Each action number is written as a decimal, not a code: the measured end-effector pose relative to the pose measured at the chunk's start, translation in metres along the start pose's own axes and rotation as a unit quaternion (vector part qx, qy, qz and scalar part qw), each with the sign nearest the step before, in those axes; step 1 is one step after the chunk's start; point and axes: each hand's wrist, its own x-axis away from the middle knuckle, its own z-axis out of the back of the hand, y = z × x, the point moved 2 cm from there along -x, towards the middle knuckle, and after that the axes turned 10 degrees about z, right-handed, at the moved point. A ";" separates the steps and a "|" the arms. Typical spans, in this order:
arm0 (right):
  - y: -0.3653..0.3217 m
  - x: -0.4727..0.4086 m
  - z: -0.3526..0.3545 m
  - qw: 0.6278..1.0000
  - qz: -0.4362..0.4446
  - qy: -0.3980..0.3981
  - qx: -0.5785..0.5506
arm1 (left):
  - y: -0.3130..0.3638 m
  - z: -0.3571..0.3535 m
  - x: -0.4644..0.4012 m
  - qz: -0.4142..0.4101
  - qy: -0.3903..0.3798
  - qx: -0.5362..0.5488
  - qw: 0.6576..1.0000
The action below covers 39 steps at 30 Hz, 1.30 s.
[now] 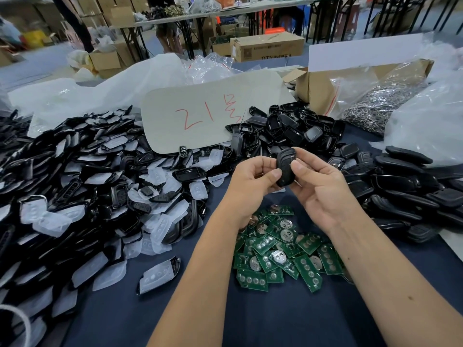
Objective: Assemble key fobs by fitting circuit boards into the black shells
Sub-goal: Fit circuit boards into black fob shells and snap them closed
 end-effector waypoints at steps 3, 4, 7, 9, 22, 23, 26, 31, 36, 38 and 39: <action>-0.003 0.000 -0.003 1.000 -0.010 -0.011 -0.001 | 0.002 0.001 0.002 -0.006 0.002 0.003 1.000; -0.004 0.000 -0.003 1.000 -0.007 -0.005 -0.001 | 0.003 0.001 0.002 -0.014 0.007 -0.001 1.000; -0.005 -0.001 -0.004 1.000 0.009 0.005 0.011 | 0.005 0.000 0.003 -0.026 0.017 -0.008 0.999; -0.006 -0.001 -0.005 1.000 0.005 -0.005 0.011 | 0.005 0.000 0.004 -0.020 0.011 0.003 1.000; -0.003 0.002 -0.004 0.988 0.085 0.028 0.127 | 0.005 0.001 -0.001 -0.041 0.058 -0.042 0.997; -0.003 0.002 -0.003 0.987 0.089 0.027 0.134 | 0.004 0.001 -0.001 -0.039 0.057 -0.042 0.997; -0.004 0.002 -0.004 0.993 0.076 0.015 0.091 | 0.005 0.001 0.000 -0.020 0.040 -0.004 0.999; -0.003 0.001 -0.006 0.998 0.059 -0.008 0.033 | 0.006 0.005 0.002 -0.014 0.021 0.024 0.999; 0.004 0.001 -0.008 0.986 0.092 0.023 0.135 | 0.006 0.006 -0.001 -0.071 0.101 -0.069 0.990; 0.008 0.002 -0.009 0.973 0.119 0.023 0.196 | 0.004 0.005 -0.002 -0.114 0.135 -0.142 0.974; 0.009 0.003 -0.010 0.970 0.127 0.025 0.208 | 0.004 0.004 -0.002 -0.134 0.142 -0.167 0.966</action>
